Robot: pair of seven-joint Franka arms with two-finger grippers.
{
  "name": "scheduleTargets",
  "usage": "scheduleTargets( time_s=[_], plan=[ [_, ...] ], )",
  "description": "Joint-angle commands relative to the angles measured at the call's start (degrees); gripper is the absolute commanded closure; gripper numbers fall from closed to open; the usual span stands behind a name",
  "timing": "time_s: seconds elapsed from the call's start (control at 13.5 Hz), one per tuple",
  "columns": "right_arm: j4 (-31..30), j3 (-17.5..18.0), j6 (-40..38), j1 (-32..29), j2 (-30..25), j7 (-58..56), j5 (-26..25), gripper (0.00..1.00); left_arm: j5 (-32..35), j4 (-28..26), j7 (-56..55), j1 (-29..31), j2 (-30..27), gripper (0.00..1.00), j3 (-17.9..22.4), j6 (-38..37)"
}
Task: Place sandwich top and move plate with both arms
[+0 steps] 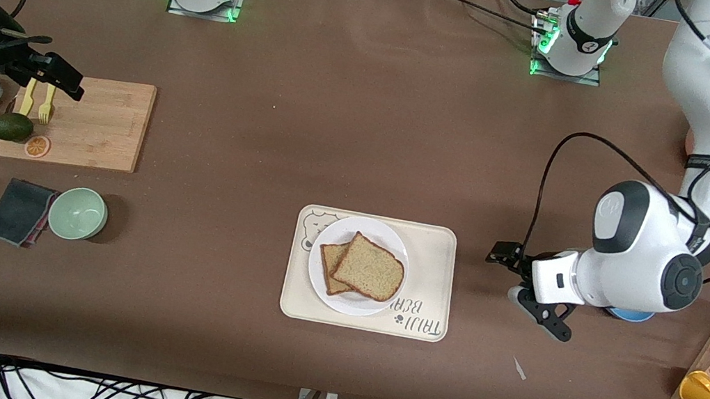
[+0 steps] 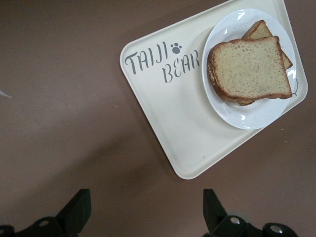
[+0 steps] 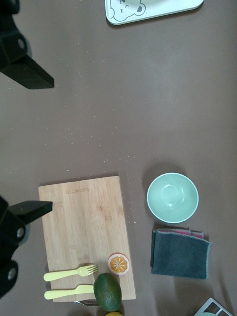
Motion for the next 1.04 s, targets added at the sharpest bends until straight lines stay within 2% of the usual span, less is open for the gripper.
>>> scheduleTargets(
  time_s=[0.0, 0.3, 0.44, 0.52, 0.59, 0.74, 0.96],
  plan=[
    [-0.27, -0.25, -1.05, -0.25, -0.96, -1.18, 0.95, 0.00, 6.76, -0.85, -4.80, -0.67, -4.73, 0.00, 0.10, -2.91],
    [-0.36, -0.25, -1.40, -0.25, -1.13, -1.27, 1.04, 0.00, 11.69, -0.93, -16.04, -0.85, -9.74, 0.00, -0.08, -6.51],
    [-0.36, -0.25, -1.58, -0.25, -1.13, -1.27, 0.95, 0.00, 16.77, -1.02, -22.54, -0.94, -14.12, 0.00, -0.69, -9.24],
    [-0.36, -0.25, -1.58, -0.25, -1.13, -1.27, 0.95, 0.00, 17.15, -1.72, -24.57, -1.46, -17.28, 0.00, 0.00, -10.73],
    [-0.36, -0.25, -1.58, -0.25, -1.13, -1.27, 0.95, 0.00, 17.06, -2.94, -25.37, -1.90, -20.44, 0.00, 0.79, -11.79],
    [-0.36, -0.07, -1.67, -0.25, -1.13, -1.27, 0.95, 0.00, 16.45, -7.41, -25.38, -2.34, -27.21, 0.00, 5.26, -12.24],
    [-0.45, 0.02, -2.28, -0.16, -1.13, -1.27, 0.95, 0.00, 16.18, -15.93, -25.12, 0.45, -35.56, 0.00, 5.72, -11.97]
  ],
)
